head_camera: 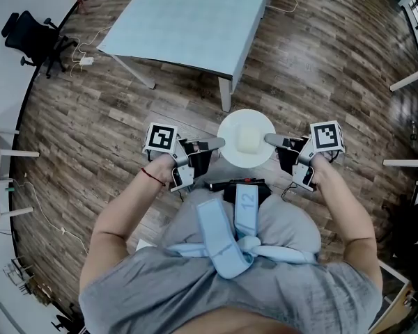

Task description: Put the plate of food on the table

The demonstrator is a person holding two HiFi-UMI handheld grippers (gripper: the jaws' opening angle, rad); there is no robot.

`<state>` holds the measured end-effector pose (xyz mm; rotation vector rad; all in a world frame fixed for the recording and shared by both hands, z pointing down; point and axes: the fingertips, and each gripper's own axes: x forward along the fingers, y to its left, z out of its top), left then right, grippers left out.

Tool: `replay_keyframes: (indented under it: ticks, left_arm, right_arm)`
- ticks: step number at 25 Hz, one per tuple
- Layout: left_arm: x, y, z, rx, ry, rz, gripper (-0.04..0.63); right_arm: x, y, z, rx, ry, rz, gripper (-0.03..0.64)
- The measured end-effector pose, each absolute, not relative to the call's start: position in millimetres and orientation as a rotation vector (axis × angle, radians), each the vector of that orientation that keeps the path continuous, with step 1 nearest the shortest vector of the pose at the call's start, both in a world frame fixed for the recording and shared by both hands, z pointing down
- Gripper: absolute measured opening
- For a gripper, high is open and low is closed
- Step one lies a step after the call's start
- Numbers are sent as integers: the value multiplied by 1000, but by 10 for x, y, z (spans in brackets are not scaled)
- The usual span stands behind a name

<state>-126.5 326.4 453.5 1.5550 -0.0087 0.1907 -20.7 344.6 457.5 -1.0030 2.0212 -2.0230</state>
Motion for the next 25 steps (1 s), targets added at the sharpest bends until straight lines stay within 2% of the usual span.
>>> replay_keyframes:
  ticks: [7, 18, 25]
  left_arm:
    - [-807, 2337, 4719, 1545, -48, 173, 26]
    - [-676, 1324, 4743, 1535, -84, 145, 25]
    - [-692, 294, 4815, 1517, -89, 149, 26]
  right_arm:
    - [263, 2483, 4750, -1014, 2007, -2022, 37]
    - [409, 1448, 4785, -1058, 1997, -2015, 37]
    - [384, 402, 4858, -1039, 1988, -2045, 37]
